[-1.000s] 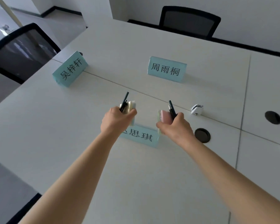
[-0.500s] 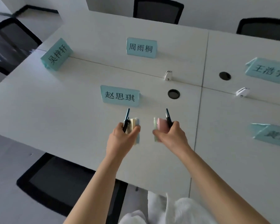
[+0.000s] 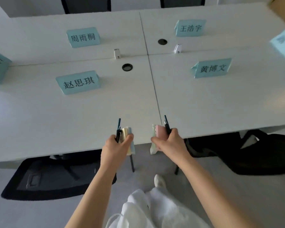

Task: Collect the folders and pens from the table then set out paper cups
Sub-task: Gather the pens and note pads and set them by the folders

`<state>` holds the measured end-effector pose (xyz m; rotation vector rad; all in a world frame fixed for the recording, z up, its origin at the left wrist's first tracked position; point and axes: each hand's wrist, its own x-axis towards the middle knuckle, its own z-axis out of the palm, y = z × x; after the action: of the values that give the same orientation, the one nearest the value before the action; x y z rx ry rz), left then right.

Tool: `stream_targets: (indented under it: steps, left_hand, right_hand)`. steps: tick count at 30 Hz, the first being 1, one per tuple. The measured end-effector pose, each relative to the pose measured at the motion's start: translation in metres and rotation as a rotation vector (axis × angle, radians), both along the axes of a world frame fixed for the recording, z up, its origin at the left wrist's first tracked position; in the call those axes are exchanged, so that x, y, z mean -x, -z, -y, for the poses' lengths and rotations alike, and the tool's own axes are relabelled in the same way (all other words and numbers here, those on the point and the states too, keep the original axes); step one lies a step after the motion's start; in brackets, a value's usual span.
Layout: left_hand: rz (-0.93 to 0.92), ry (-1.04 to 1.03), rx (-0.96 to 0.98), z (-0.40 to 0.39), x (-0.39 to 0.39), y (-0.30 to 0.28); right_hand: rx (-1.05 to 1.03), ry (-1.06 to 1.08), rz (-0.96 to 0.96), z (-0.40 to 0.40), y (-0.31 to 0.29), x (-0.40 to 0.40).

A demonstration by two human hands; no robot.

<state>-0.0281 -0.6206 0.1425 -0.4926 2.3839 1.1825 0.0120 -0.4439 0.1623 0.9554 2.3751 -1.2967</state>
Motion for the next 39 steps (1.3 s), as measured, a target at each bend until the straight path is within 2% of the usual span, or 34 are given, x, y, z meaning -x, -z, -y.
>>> stream_targets:
  steps: [8, 15, 19, 27, 33, 39]
  left_hand:
    - [-0.021, 0.204, -0.08, -0.095, -0.042, -0.014]
    - [-0.02, 0.407, -0.094, -0.229, -0.117, -0.012]
    - [-0.051, 0.582, -0.028, -0.319, -0.186, -0.013]
    - [-0.02, 0.638, 0.009, -0.457, -0.265, -0.003]
    - [-0.008, 0.628, 0.022, -0.519, -0.261, 0.0]
    - [0.031, 0.563, -0.039, -0.583, -0.215, 0.013]
  right_hand:
    - [0.024, 0.288, -0.066, -0.081, -0.024, -0.09]
    - [0.041, 0.503, -0.118, -0.19, -0.027, -0.201]
    - [0.019, 0.578, -0.112, -0.265, -0.026, -0.266]
    - [-0.021, 0.653, -0.05, -0.401, -0.018, -0.359]
    - [-0.001, 0.663, -0.028, -0.472, -0.008, -0.366]
    - [0.037, 0.576, -0.022, -0.539, 0.009, -0.311]
